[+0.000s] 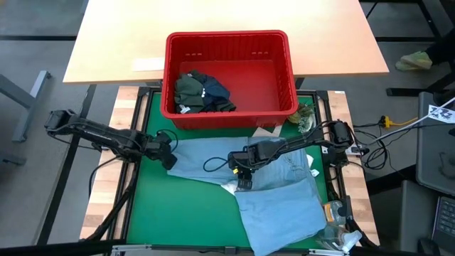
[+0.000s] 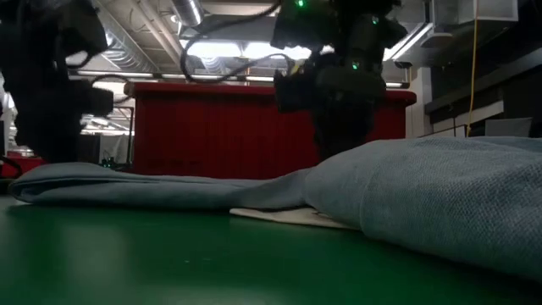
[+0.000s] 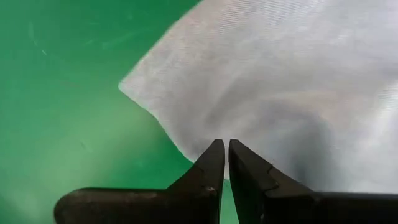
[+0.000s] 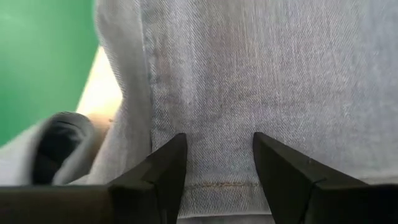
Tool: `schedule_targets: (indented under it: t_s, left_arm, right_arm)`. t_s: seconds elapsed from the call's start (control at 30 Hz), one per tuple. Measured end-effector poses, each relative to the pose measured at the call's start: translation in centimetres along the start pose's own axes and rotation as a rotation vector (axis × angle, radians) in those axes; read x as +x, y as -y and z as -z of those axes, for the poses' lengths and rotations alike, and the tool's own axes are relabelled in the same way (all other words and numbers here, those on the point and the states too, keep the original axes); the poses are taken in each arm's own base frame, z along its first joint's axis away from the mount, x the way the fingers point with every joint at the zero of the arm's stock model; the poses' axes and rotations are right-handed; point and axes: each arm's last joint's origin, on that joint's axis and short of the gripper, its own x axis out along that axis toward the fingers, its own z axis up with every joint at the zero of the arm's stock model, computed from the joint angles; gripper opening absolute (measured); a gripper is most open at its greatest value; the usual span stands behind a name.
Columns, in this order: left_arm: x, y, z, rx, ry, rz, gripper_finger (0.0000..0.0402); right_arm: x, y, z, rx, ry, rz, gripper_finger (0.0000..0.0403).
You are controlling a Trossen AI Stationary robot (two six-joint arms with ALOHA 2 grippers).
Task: Fold Laundry from Bin
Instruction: Fold the light blue jeans
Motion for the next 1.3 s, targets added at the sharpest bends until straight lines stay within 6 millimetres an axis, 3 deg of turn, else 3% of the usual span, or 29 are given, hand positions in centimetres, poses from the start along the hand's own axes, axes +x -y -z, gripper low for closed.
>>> schedule_targets:
  t_s: [0.17, 0.37, 0.67, 0.9, 1.3]
  left_arm:
    - [-1.3, 0.2, -0.2, -0.008, -0.060, 0.091, 0.0020]
    - [-1.4, -0.1, 0.2, 0.023, -0.127, 0.088, 0.0034]
    - [-1.3, -0.4, 0.2, -0.068, -0.098, 0.021, 0.0141]
    - [0.6, -1.4, 1.4, -0.337, -0.113, -0.009, 0.0207]
    - [1.4, -1.1, 1.4, -0.496, -0.073, 0.057, 0.0204]
  right_arm:
    - [-0.7, -0.3, -0.6, -0.005, 0.001, 0.000, 0.0186]
    - [-1.6, -0.5, -1.3, -0.052, 0.012, 0.001, 0.0186]
    - [-2.3, -0.7, -1.7, -0.132, 0.020, 0.035, 0.0186]
    - [-2.3, -0.6, -1.6, -0.140, 0.007, 0.038, 0.0186]
    - [-2.3, -0.6, -1.6, -0.157, -0.001, 0.041, 0.0186]
